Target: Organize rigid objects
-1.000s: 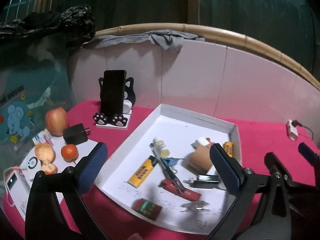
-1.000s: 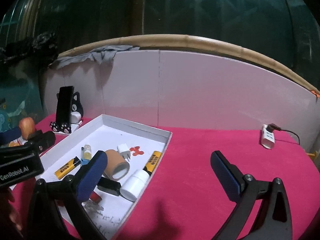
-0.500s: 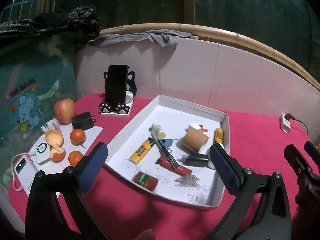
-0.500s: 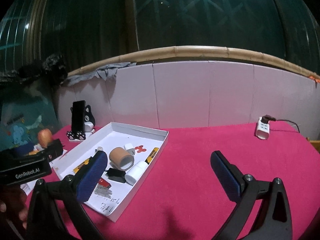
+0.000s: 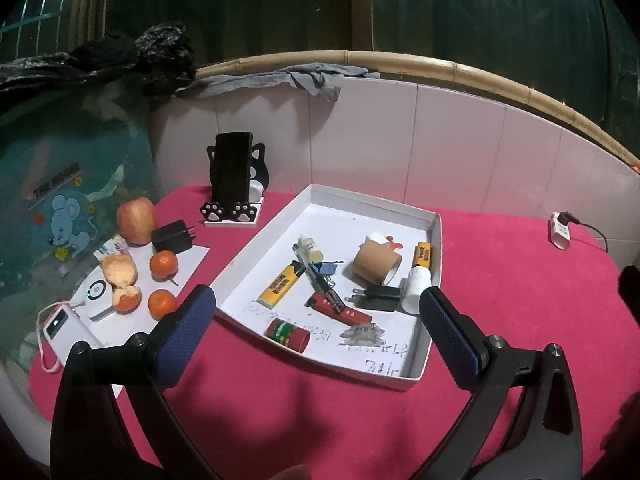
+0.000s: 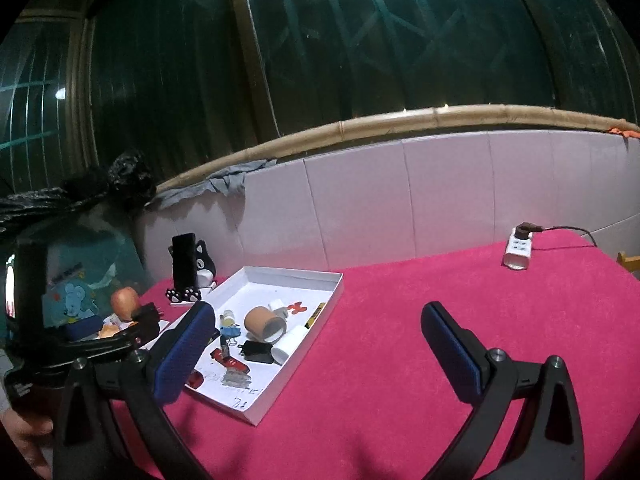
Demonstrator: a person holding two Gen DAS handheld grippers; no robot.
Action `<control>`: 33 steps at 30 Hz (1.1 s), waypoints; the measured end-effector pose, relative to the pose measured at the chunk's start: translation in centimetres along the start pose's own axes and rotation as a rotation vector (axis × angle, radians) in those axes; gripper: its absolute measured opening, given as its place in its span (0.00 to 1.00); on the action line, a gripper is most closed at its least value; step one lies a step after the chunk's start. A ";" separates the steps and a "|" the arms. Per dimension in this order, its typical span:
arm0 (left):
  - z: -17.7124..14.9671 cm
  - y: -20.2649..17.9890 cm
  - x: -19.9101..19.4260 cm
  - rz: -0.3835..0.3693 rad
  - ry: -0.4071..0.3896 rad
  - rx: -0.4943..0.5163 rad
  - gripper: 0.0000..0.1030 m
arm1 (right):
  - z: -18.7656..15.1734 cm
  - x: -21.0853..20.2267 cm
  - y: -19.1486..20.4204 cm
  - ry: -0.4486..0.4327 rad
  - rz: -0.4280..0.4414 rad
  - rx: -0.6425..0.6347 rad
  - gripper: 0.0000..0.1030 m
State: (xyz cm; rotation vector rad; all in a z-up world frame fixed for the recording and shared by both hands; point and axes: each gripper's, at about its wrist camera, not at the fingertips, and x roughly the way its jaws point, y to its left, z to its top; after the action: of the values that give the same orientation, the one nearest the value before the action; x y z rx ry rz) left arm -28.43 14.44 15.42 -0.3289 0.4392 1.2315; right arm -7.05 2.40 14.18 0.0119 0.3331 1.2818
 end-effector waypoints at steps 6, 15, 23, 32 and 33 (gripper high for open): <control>-0.2 0.4 -1.5 -0.006 -0.008 -0.009 1.00 | -0.1 -2.2 0.1 -0.036 -0.016 -0.026 1.00; -0.4 1.0 -4.0 -0.010 -0.035 -0.027 1.00 | -0.7 -4.2 -0.2 -0.059 -0.030 -0.032 1.00; -1.2 0.3 -5.4 -0.016 -0.035 -0.004 1.00 | -1.3 -5.4 -1.2 -0.056 -0.051 -0.002 1.00; -1.5 0.1 -6.6 -0.014 -0.047 0.009 1.00 | -1.4 -6.0 -1.4 -0.062 -0.055 0.000 1.00; -1.6 0.1 -6.8 -0.013 -0.050 0.009 1.00 | -1.4 -6.1 -1.5 -0.063 -0.054 0.000 1.00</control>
State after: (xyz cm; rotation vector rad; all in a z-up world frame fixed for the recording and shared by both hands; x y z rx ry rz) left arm -30.54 8.13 17.37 -0.2920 0.3991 1.2221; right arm -7.49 -3.99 14.04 0.0429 0.2777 1.2250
